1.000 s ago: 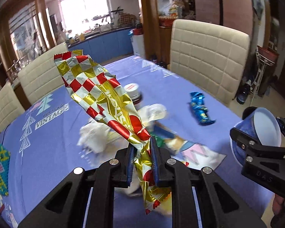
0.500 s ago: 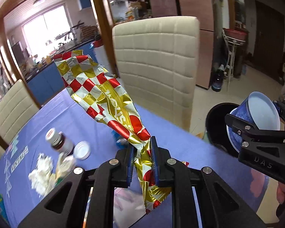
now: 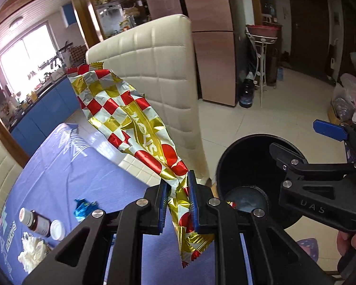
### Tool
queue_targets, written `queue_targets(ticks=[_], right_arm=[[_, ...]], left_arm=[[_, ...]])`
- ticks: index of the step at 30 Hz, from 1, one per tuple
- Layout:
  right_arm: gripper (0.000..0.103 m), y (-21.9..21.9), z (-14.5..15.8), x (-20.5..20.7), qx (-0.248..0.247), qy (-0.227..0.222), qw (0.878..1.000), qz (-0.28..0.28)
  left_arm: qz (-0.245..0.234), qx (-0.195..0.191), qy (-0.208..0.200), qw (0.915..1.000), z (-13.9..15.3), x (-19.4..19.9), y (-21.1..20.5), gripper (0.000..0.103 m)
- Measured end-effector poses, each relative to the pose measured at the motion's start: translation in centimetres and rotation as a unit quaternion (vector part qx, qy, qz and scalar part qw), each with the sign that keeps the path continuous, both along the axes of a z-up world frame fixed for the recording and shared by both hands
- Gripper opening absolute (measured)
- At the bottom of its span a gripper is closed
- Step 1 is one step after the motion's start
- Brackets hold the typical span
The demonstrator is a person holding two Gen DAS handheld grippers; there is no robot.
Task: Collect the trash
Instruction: 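Carry the checkered wrapper and clear lid to the black bin and release both, then return both tools to the table toward the yogurt cup and milk carton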
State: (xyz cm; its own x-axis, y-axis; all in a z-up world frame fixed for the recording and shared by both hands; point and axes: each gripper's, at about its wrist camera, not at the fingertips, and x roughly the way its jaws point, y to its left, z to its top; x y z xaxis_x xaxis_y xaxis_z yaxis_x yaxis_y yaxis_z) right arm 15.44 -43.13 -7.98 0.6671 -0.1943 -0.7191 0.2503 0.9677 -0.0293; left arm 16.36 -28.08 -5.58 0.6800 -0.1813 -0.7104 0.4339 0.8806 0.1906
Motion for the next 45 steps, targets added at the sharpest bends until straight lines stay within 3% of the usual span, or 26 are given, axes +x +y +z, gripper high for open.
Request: queue_targets(ticks=[8,9,12,14,22,29,34,39,45], right_arm=[[0.089,-3.2,-0.9,-1.2,-0.020,0.010,0.998,-0.052],[0.089,-3.4,-0.9,-1.5,-0.024,0.010,0.998,-0.056],[0.089,-4.4,-0.7,-2.2,-0.039,0.009,0.996,-0.074],[0.089,-5.1,-0.6,-2.7,-0.039,0.007,0.996,-0.084],[0.089,-5.3,0.5,-3.4,-0.032,0.001,0.996,-0.080],[0.089,0.3,2.0,-2.6,-0.031,-0.015,0.999,-0.004],[0.089,5.9,2.5,-2.1,-0.030,-0.019,0.997,0.064],[0.089,12.5,2.7,-2.2,-0.025,-0.020,0.990,0.136],[0.089,19.6,2.2,-3.9,-0.017,-0.013,0.978,0.210]], left_arm=[[-0.064,-0.011,0.018,0.9978,-0.6,-0.4,-4.2,0.021],[-0.070,-0.012,0.019,0.9973,-0.6,-0.5,-4.7,0.025],[-0.071,-0.014,0.008,0.9973,-0.3,-0.7,-5.5,0.061],[-0.072,-0.013,-0.003,0.9973,0.0,-1.0,-5.6,0.071],[-0.047,-0.008,-0.007,0.9988,0.7,-0.9,-5.2,0.071],[0.026,-0.016,-0.009,0.9995,2.2,-1.2,0.9,0.071],[0.096,-0.015,-0.008,0.9952,2.4,-2.0,6.8,0.071],[0.170,-0.014,-0.002,0.9854,2.3,-3.5,13.2,0.071],[0.256,-0.016,0.018,0.9664,1.5,-6.6,21.5,0.071]])
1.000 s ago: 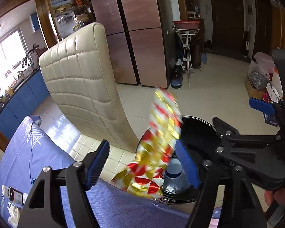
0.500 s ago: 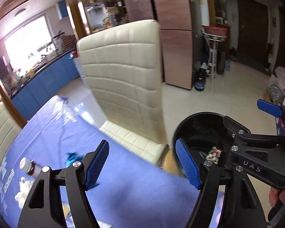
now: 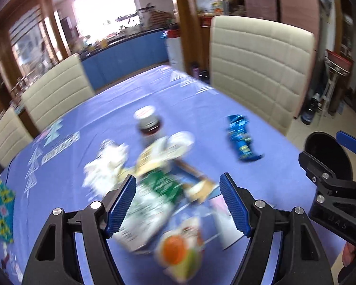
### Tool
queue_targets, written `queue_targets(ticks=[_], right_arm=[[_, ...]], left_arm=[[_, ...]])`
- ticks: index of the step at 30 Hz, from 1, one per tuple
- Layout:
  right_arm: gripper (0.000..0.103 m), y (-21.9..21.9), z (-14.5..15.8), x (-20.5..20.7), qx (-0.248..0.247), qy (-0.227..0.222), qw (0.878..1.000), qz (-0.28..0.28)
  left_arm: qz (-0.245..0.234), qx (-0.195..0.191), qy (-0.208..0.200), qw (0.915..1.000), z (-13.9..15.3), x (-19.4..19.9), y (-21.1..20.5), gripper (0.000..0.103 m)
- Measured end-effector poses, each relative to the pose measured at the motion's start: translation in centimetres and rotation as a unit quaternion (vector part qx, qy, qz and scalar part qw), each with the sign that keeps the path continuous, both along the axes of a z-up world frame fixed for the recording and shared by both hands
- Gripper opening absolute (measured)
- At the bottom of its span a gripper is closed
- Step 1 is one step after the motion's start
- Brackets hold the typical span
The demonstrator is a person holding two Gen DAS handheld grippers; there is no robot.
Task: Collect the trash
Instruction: 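Return both tools to the table toward the yogurt cup and milk carton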
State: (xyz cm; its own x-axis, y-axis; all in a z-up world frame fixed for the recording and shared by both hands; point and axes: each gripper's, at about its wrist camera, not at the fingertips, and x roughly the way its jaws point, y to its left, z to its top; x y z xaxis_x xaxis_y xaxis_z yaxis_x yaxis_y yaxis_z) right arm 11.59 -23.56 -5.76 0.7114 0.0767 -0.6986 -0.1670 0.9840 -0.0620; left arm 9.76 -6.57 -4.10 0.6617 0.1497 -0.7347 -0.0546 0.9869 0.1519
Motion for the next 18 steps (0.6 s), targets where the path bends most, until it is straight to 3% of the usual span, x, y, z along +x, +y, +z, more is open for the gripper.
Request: queue_targets(ticks=[9,18], right_arm=[[0.092,9.8,-1.8,-4.7,0.009,0.025,0.994,0.102],[0.092,15.0,-5.2,-6.4,-0.024,0.049,0.989,0.141]], left_arm=[[0.065,-0.025,0.019,0.9974,-1.7,-4.5,8.7,0.079],[0.076,-0.029,0.031,0.9962,-3.5,-6.8,11.3,0.082]])
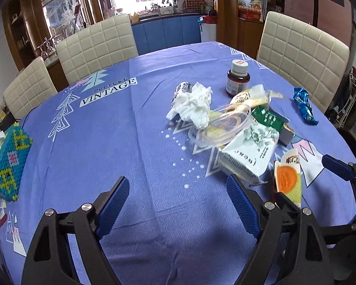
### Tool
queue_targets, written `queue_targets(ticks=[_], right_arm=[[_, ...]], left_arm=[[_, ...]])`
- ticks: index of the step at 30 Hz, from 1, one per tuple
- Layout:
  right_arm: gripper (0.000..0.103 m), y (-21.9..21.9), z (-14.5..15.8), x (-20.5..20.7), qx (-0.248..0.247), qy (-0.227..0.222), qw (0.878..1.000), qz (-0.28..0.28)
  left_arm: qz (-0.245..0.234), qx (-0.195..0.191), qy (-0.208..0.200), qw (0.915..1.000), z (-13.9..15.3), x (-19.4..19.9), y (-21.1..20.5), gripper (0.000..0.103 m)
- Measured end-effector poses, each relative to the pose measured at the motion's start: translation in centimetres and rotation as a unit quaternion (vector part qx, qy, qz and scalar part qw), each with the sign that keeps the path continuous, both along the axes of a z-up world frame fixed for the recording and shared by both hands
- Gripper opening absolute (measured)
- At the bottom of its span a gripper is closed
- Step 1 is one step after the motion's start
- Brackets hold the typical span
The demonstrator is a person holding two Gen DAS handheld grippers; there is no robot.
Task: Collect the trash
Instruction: 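Return both tools to the table toward the yogurt cup and milk carton, then grasp the orange-and-green yogurt cup with the right gripper while the left gripper grasps the milk carton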
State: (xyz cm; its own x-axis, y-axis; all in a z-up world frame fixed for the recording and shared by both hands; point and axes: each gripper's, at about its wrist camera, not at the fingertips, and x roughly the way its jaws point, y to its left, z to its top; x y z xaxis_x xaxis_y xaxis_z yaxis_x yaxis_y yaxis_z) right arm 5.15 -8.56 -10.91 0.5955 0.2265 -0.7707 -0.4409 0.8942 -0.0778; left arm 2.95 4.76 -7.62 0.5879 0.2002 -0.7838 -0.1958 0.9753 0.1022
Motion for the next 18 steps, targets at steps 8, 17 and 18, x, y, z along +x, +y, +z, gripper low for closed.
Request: queue_targets(ticks=[8,17,18], right_arm=[[0.053,-1.3,-1.3,1.3,0.011,0.029,0.999,-0.013],[0.050,-4.1,-0.7,2.2,0.005,0.019,0.999,-0.040],[0.050,-4.4,-0.6,2.4,0.004,0.019,0.999,-0.044]], left_arm=[[-0.034,-0.006,0.002,0.9994,-0.8,0.3,-1.7,0.082],[-0.074,-0.012,0.001,0.9972,-1.1,2.4,-4.3,0.082],[-0.076,-0.013,0.004,0.9970,-1.2,2.8,-4.5,0.082]])
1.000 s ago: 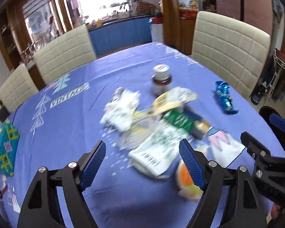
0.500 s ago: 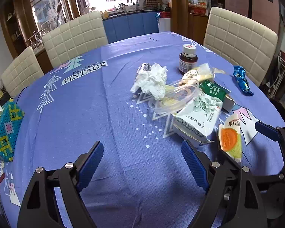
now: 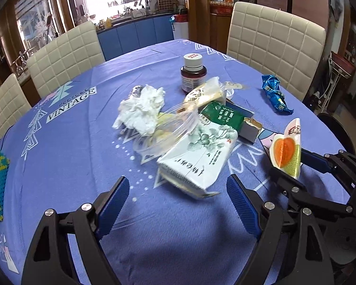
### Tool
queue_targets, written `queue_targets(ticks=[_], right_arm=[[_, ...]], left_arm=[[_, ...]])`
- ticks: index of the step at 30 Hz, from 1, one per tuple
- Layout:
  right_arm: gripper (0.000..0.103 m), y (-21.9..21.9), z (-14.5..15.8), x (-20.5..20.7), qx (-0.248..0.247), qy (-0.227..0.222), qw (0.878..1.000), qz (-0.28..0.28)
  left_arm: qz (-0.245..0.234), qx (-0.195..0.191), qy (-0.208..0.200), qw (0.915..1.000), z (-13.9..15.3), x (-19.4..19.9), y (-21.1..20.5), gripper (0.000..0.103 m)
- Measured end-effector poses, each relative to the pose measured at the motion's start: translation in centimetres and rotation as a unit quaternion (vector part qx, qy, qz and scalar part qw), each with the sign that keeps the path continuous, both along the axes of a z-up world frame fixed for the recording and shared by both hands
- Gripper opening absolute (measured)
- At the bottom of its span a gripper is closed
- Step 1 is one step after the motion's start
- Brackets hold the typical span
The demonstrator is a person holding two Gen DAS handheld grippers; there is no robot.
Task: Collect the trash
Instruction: 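Grasp the orange-and-green yogurt cup with the right gripper while the left gripper grasps the milk carton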
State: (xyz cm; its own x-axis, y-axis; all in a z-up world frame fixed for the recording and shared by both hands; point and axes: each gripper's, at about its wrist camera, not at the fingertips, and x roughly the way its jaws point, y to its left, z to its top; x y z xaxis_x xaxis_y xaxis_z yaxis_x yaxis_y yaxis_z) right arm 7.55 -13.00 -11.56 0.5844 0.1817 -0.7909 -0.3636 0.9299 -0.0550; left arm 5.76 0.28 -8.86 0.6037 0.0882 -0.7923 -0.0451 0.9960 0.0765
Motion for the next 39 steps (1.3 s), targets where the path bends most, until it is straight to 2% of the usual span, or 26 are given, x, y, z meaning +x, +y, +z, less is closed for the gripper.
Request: queue_targets(ticks=[9,16,21,24,33,39], right_arm=[[0.050,-2.2,0.0,1.7,0.003,-0.001,1.000,-0.022],[0.050,-2.8,-0.2,2.6,0.005,-0.001,1.000,-0.024],[0.050,-3.1,-0.2,2.8,0.006,-0.001,1.000,-0.024],[0.050,-3.2,-0.1,2.9,0.007,-0.003,1.000,-0.026],[0.050,-4.0,0.8,2.6,0.012,-0.009,1.000,-0.028],[0.050,-4.6,1.8,1.9,0.016,-0.018,0.999,-0.028]], left_arm=[[-0.001,-0.008,0.028,0.9996,-1.9,3.0,-0.1,0.082],[-0.008,0.000,0.032,0.9995,-2.7,4.0,-0.6,0.082],[-0.013,0.006,0.018,0.9997,-2.3,4.1,-1.0,0.081],[-0.019,0.004,0.012,0.9997,-2.0,4.0,-1.3,0.073],[-0.036,0.013,-0.015,0.9992,-0.3,2.6,-3.2,0.061],[-0.050,0.024,-0.045,0.9975,1.7,1.0,-5.1,0.060]])
